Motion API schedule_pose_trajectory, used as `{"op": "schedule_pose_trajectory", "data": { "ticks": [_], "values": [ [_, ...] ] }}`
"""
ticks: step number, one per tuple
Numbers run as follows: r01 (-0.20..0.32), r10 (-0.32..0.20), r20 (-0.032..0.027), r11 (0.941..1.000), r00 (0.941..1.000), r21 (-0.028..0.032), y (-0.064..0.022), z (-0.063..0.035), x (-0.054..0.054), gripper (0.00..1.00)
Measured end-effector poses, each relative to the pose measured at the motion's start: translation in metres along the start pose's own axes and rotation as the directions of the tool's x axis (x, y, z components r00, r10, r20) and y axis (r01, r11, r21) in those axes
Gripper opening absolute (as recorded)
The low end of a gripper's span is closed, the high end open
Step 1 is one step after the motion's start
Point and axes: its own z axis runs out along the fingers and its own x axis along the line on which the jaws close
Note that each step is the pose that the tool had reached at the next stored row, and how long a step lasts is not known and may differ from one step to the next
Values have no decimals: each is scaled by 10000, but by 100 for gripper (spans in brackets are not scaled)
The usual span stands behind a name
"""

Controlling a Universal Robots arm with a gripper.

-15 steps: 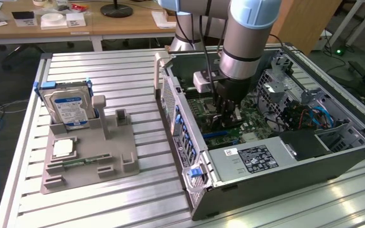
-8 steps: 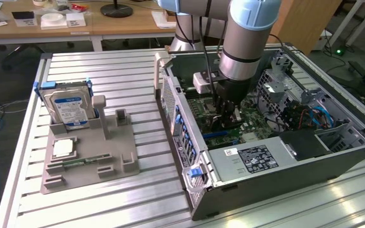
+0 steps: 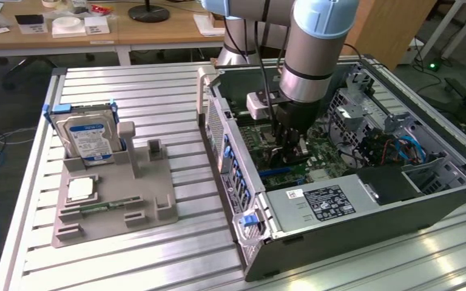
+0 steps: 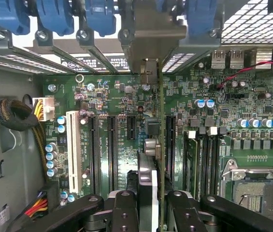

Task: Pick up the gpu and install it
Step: 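Insert the gpu into the slot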

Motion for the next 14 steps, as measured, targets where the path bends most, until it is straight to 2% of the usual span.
{"op": "schedule_pose_trajectory", "data": {
  "ticks": [14],
  "values": [
    [0, 0, 2, 10000, 10000, 1, 3, 69, 0, 28]
  ]
}}
